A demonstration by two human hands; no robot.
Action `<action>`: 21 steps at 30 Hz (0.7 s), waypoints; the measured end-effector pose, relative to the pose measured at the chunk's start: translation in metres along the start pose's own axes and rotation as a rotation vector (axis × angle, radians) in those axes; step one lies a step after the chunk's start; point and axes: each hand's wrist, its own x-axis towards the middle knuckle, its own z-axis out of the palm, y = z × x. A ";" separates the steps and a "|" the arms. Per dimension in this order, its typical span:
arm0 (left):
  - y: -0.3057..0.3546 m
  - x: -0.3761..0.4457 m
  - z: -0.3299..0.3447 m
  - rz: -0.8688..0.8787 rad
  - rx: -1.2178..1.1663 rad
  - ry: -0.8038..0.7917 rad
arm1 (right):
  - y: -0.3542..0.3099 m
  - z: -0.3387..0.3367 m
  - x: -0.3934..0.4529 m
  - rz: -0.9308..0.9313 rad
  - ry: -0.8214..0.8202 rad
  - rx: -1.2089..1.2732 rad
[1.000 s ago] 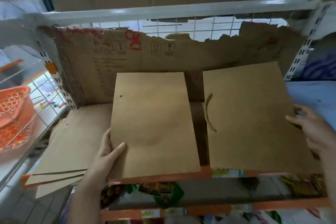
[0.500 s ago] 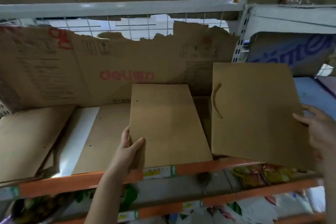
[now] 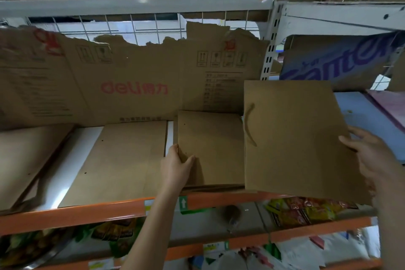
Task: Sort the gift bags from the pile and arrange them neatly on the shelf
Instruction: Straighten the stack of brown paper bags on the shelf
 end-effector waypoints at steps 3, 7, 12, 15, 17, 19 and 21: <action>-0.007 0.000 0.003 -0.011 0.278 0.033 | 0.006 0.023 0.000 -0.013 -0.063 -0.074; -0.017 -0.003 -0.008 0.012 0.295 0.017 | 0.016 0.071 0.000 -0.037 -0.180 -0.156; -0.044 0.002 -0.047 -0.039 0.114 0.075 | 0.034 0.129 0.012 -0.047 -0.276 -0.301; -0.055 0.000 -0.073 -0.033 0.142 0.146 | 0.044 0.152 0.021 -0.052 -0.292 -0.432; -0.062 -0.001 -0.087 -0.038 0.170 0.175 | 0.054 0.162 0.030 -0.084 -0.254 -0.591; -0.070 -0.002 -0.099 -0.030 0.236 0.216 | 0.065 0.167 0.039 -0.107 -0.221 -0.755; -0.077 -0.004 -0.110 -0.024 0.292 0.248 | 0.075 0.172 0.041 -0.154 -0.192 -0.876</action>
